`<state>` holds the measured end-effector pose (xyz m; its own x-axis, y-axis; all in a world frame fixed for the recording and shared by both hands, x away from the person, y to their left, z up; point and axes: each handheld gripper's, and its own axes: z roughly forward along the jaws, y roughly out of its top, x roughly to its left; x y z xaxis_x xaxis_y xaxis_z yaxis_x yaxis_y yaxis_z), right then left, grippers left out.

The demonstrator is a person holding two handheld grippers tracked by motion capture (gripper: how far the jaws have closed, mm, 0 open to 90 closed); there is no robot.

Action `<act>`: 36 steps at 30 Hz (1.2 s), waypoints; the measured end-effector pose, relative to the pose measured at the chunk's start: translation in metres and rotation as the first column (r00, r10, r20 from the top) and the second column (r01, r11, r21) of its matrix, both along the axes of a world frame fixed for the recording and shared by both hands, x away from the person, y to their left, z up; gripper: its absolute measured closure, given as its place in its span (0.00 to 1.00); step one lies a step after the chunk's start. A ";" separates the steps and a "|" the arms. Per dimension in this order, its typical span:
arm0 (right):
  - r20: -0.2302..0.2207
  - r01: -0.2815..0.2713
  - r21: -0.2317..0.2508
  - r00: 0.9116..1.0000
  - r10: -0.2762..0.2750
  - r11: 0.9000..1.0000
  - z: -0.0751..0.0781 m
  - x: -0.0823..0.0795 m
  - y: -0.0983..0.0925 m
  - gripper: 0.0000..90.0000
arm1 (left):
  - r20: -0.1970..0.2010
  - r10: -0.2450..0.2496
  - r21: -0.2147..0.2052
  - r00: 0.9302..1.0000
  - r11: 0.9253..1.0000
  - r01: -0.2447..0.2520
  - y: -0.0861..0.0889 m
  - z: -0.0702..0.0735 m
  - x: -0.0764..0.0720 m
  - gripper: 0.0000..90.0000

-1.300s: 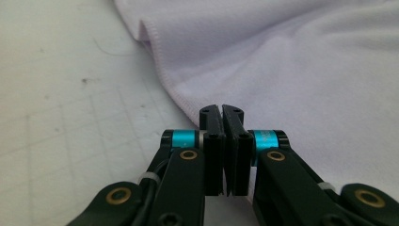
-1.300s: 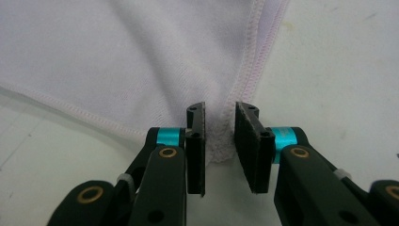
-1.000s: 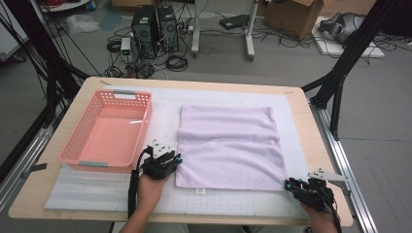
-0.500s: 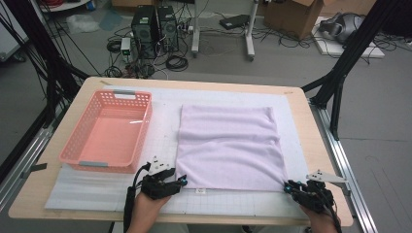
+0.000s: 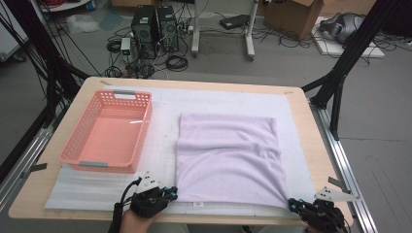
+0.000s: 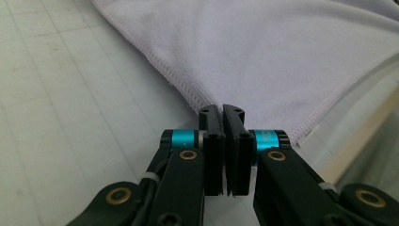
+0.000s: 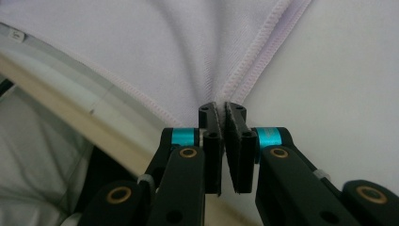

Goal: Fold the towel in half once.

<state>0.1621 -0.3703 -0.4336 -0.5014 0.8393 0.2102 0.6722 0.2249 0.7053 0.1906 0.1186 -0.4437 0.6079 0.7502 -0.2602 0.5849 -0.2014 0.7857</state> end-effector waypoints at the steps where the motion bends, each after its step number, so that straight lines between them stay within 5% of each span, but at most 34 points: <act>1: -0.004 -0.004 0.007 1.000 0.004 1.000 0.001 -0.005 -0.001 0.95 | 0.002 -0.011 -0.001 1.000 1.000 0.011 0.002 0.001 -0.005 0.96; 4: -0.005 -0.015 0.012 1.000 0.015 1.000 0.002 -0.022 -0.003 0.95 | 0.008 -0.038 -0.005 0.999 0.999 0.038 0.004 0.000 -0.017 0.96; 7: 0.016 -0.014 0.009 1.000 0.014 1.000 0.001 -0.025 -0.003 0.90 | 0.063 -0.047 0.005 0.997 0.999 0.046 0.001 0.002 -0.015 0.88; 10: 0.083 0.013 0.045 0.996 -0.017 0.999 0.008 -0.019 -0.005 0.65 | 0.137 -0.036 -0.042 0.990 0.998 0.042 0.003 0.012 0.000 0.63; 15: 0.189 0.057 0.097 0.979 -0.075 0.994 0.025 -0.002 -0.013 0.62 | 0.216 -0.038 -0.060 0.976 0.997 0.052 0.001 0.033 0.037 0.53; 19: 0.223 0.077 0.077 0.970 -0.093 0.994 0.029 0.019 -0.016 0.63 | 0.216 -0.023 -0.075 0.976 0.996 0.040 -0.003 0.039 0.070 0.52; 21: 0.230 0.086 0.079 0.968 -0.102 0.993 0.029 0.034 -0.015 0.63 | 0.233 -0.048 -0.044 0.971 0.997 0.059 -0.007 0.040 0.085 0.55; 25: 0.240 0.087 0.063 0.966 -0.100 0.994 0.028 0.067 -0.013 0.63 | 0.194 -0.020 -0.051 0.981 0.998 0.030 -0.013 0.039 0.116 0.56; 33: 0.215 0.079 0.015 0.973 -0.081 0.997 0.018 0.133 -0.005 0.66 | 0.137 0.045 -0.055 0.990 0.998 -0.038 -0.018 0.027 0.164 0.57; 36: 0.211 0.060 -0.030 0.976 -0.052 0.998 0.014 0.159 0.003 0.67 | 0.105 0.090 -0.023 0.990 0.996 -0.088 -0.018 0.020 0.182 0.56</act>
